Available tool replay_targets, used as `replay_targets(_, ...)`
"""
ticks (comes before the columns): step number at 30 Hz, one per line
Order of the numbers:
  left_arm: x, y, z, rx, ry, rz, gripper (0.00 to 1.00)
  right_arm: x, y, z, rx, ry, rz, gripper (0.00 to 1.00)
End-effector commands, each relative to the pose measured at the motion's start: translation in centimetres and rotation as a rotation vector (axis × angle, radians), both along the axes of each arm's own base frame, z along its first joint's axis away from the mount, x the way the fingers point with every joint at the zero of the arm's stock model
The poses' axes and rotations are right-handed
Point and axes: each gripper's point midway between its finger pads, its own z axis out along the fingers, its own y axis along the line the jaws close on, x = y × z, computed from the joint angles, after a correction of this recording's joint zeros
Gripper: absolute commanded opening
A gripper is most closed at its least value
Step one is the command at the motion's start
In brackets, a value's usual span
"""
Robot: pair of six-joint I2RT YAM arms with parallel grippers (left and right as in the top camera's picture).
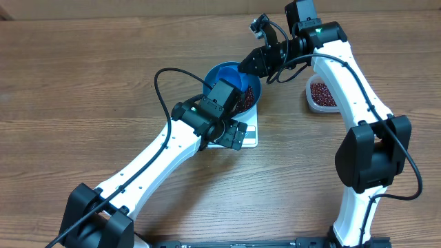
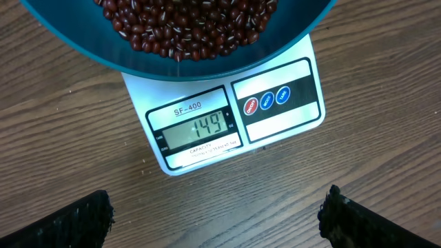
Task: Scoop item into bowl and weigh 150g on scale
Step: 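Raise the scoop with the right gripper away from the bowl, then carry the blue scoop with the right gripper to the clear tub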
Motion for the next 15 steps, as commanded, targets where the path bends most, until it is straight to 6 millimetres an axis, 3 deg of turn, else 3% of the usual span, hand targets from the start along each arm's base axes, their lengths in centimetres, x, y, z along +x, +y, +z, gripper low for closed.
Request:
replay_targets(1, 0.1, 0.1, 0.2, 0.010, -0.013, -0.018, 0.99, -0.1, 0.5, 0.8, 0.031, -0.014, 0.018, 0.04)
replay_targets(10, 0.1, 0.1, 0.2, 0.010, -0.013, -0.018, 1.00, 0.6, 0.6, 3.3, 0.047, -0.085, 0.018, 0.04)
replay_targets(15, 0.1, 0.1, 0.2, 0.010, -0.013, -0.018, 1.00, 0.6, 0.6, 3.5, 0.043, -0.091, 0.016, 0.04)
